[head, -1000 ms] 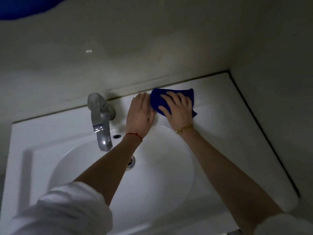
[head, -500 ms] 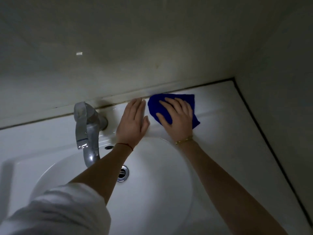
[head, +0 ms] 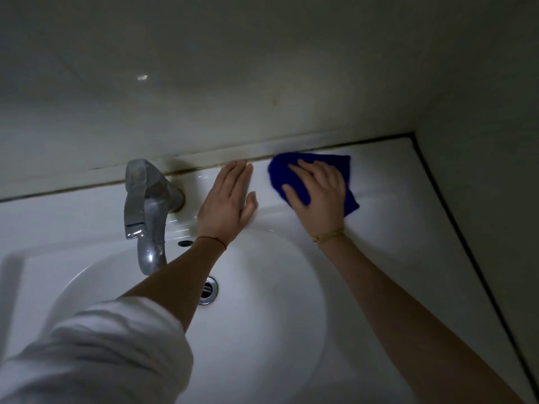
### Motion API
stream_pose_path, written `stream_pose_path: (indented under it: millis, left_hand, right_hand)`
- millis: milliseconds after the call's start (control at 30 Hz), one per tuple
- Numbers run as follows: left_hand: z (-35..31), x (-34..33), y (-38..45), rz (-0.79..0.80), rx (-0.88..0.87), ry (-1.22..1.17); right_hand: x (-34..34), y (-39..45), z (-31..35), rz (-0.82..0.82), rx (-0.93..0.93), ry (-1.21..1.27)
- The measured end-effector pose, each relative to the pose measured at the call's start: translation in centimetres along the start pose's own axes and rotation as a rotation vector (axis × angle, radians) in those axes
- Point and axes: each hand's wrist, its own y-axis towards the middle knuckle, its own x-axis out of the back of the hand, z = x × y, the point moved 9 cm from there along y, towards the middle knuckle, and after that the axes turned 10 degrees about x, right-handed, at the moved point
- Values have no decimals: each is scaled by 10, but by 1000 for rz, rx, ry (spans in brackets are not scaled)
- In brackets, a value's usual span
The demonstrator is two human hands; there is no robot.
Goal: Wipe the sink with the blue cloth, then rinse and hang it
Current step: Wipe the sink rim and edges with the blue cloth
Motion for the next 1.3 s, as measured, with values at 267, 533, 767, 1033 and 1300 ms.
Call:
stream_pose_path:
  millis: [267, 533, 767, 1033, 1300]
  left_hand:
    - [-1, 2, 1, 0, 0, 7]
    - [-4, 3, 1, -14, -7, 3]
    - [-2, 3, 1, 9, 2, 0]
    - [-3, 1, 1, 31, 14, 7]
    - [-2, 3, 3, 32, 16, -18]
  right_hand:
    - [47, -6, -92, 13, 2, 12]
    - [16, -3, -35, 4, -79, -39]
    - [40, -6, -86, 99, -19, -2]
    - [20, -3, -50, 75, -112, -57]
    - [39, 6, -86, 116, -46, 43]
